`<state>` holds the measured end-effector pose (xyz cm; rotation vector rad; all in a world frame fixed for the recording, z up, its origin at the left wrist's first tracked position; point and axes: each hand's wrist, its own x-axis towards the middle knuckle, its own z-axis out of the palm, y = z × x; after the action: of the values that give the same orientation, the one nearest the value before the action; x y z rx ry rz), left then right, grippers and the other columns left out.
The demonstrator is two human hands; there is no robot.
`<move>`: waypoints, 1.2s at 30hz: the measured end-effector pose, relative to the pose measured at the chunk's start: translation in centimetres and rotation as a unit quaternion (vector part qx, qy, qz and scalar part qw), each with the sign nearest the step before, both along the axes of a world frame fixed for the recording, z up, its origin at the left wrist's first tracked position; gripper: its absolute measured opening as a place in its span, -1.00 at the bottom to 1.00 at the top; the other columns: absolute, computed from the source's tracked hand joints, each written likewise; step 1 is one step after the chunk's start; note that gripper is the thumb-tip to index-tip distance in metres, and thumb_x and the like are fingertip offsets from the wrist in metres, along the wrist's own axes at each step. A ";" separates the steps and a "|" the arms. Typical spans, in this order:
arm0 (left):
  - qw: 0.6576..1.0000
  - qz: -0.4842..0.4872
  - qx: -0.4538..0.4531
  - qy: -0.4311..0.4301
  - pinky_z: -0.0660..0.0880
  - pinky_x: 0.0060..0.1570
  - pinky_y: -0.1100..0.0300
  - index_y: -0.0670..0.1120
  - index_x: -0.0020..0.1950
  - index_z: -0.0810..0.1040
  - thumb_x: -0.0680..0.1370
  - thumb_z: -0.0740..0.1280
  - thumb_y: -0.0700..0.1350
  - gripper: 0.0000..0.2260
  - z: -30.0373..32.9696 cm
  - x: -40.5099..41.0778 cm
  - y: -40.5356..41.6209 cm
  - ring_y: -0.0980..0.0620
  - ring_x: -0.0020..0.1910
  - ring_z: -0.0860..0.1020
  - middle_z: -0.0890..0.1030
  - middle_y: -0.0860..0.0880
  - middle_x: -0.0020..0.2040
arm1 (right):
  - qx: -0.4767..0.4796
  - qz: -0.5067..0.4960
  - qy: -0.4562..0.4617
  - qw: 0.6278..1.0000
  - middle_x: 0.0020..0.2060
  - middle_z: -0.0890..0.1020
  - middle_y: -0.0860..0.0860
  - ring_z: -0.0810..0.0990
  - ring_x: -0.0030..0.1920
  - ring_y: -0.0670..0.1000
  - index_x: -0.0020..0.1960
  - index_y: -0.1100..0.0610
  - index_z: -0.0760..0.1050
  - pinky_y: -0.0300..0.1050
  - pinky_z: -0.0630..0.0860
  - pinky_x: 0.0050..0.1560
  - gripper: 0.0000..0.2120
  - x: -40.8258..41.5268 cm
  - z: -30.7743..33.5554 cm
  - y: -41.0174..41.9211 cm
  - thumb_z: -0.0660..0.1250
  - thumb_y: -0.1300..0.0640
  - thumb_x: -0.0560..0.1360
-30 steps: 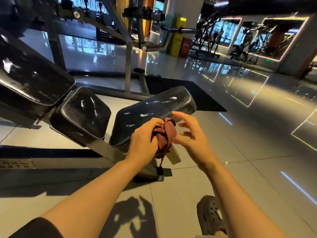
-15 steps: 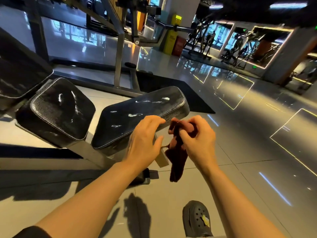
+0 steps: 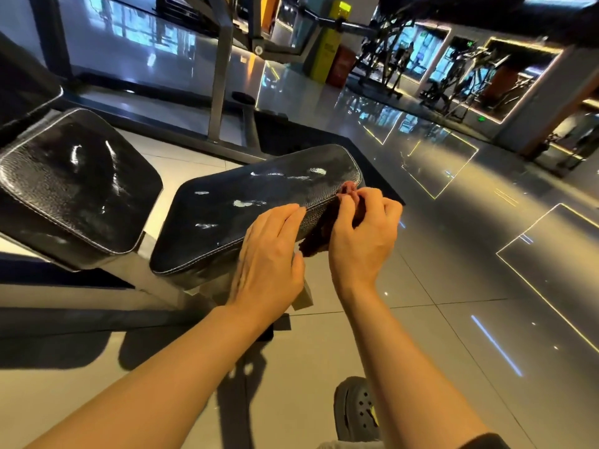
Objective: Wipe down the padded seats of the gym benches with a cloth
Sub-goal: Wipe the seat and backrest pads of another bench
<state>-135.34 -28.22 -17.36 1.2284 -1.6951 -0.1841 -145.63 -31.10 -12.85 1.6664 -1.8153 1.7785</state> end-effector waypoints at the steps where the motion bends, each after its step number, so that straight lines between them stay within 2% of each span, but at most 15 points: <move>1: 1.000 0.001 -0.001 0.000 0.29 0.35 0.01 -0.22 0.38 0.44 0.43 0.42 -0.33 -0.49 0.0 0.0 0.0 -0.13 0.34 0.43 0.50 -0.17 0.31 | 0.000 0.000 0.002 1.000 0.01 0.48 0.08 0.41 -0.11 -0.17 0.02 0.18 0.56 -0.59 0.33 -0.08 -0.87 0.1 0.0 0.0 0.32 0.13 0.56; 5: 1.000 -0.010 -0.011 -0.011 0.26 0.38 0.00 -0.22 0.38 0.44 0.42 0.41 -0.38 -0.48 -0.1 0.8 0.2 -0.11 0.34 0.43 0.50 -0.16 0.31 | 0.020 0.030 0.044 0.998 0.01 0.48 0.00 0.40 -0.05 -0.23 0.01 0.14 0.58 -0.61 0.32 -0.03 -0.89 0.6 -0.7 0.8 0.37 0.25 0.49; 9: 0.999 -0.012 -0.007 -0.047 0.22 0.38 0.07 -0.19 0.40 0.41 0.41 0.42 -0.35 -0.44 -0.6 2.2 0.4 -0.05 0.37 0.39 0.48 -0.12 0.34 | 0.117 0.105 0.093 0.983 -0.02 0.43 -0.07 0.43 -0.06 -0.25 -0.03 0.11 0.59 -0.61 0.29 -0.05 -0.86 0.6 -1.5 2.1 0.38 0.29 0.46; 11: 0.999 -0.008 0.005 -0.048 0.25 0.39 0.02 -0.18 0.41 0.40 0.42 0.43 -0.33 -0.43 -0.6 2.7 0.5 -0.08 0.38 0.38 0.47 -0.13 0.35 | 0.156 0.136 0.096 0.974 -0.06 0.45 -0.08 0.42 -0.09 -0.29 -0.05 0.09 0.60 -0.60 0.30 -0.08 -0.87 0.4 -1.2 2.6 0.37 0.28 0.46; 13: 0.999 -0.004 0.010 -0.047 0.28 0.40 -0.03 -0.18 0.42 0.39 0.42 0.43 -0.33 -0.43 -0.5 2.9 0.6 -0.09 0.39 0.37 0.46 -0.13 0.36 | 0.135 0.129 0.065 0.980 -0.09 0.49 -0.04 0.45 -0.11 -0.27 -0.08 0.10 0.61 -0.56 0.33 -0.12 -0.89 0.1 -0.5 2.9 0.38 0.27 0.45; 15: 0.999 -0.004 0.006 -0.048 0.27 0.41 -0.04 -0.18 0.43 0.38 0.42 0.42 -0.32 -0.42 -0.5 3.0 0.5 -0.08 0.39 0.36 0.45 -0.12 0.37 | 0.065 0.083 0.016 0.994 -0.10 0.50 0.02 0.43 -0.10 -0.31 -0.10 0.13 0.60 -0.54 0.34 -0.14 -0.93 -0.2 0.5 2.8 0.39 0.26 0.44; 18: 0.999 -0.007 0.003 -0.049 0.23 0.42 0.01 -0.18 0.44 0.37 0.43 0.41 -0.32 -0.42 -0.6 2.8 0.4 -0.07 0.40 0.35 0.43 -0.12 0.38 | 0.025 0.046 -0.051 0.997 -0.03 0.43 0.01 0.40 -0.10 -0.39 -0.01 0.12 0.56 -0.57 0.33 -0.13 -0.92 -0.6 1.8 1.9 0.38 0.20 0.50; 21: 0.999 -0.007 0.009 -0.052 0.21 0.42 0.05 -0.18 0.44 0.37 0.43 0.42 -0.32 -0.42 -0.9 2.6 0.5 -0.07 0.41 0.35 0.43 -0.12 0.39 | 0.036 0.023 -0.027 0.999 0.04 0.46 0.05 0.40 -0.10 -0.34 0.08 0.14 0.56 -0.63 0.28 -0.12 -0.87 -0.2 1.6 0.8 0.34 0.19 0.54; 25: 0.997 -0.006 0.007 -0.071 0.19 0.40 0.08 -0.18 0.43 0.38 0.41 0.43 -0.33 -0.41 -1.0 3.2 0.4 -0.08 0.39 0.37 0.44 -0.12 0.37 | 0.025 -0.004 -0.006 1.000 0.05 0.50 0.10 0.37 -0.10 -0.30 0.07 0.18 0.57 -0.64 0.27 -0.09 -0.87 0.7 1.0 0.4 0.33 0.23 0.53; 31: 0.995 0.000 0.018 -0.098 0.28 0.38 0.03 -0.19 0.42 0.39 0.40 0.44 -0.33 -0.40 -1.2 5.0 0.7 -0.09 0.37 0.39 0.45 -0.13 0.36 | 0.062 0.053 0.044 0.996 0.04 0.47 0.01 0.45 0.03 -0.11 0.01 0.10 0.59 -0.55 0.34 -0.05 -0.86 2.4 -0.8 1.6 0.37 0.26 0.48; 36: 0.996 0.001 0.024 -0.088 0.23 0.37 0.07 -0.18 0.43 0.38 0.41 0.45 -0.32 -0.39 -1.0 4.5 0.9 -0.09 0.39 0.37 0.44 -0.13 0.37 | 0.152 0.175 0.078 0.970 -0.06 0.46 -0.09 0.42 -0.06 -0.31 -0.05 0.10 0.62 -0.55 0.36 -0.07 -0.85 2.0 -0.8 3.3 0.37 0.30 0.45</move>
<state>-130.87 -27.28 -18.37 1.3128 -1.8506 -0.1182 -143.67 -27.82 -13.63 2.2969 -1.8906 1.4744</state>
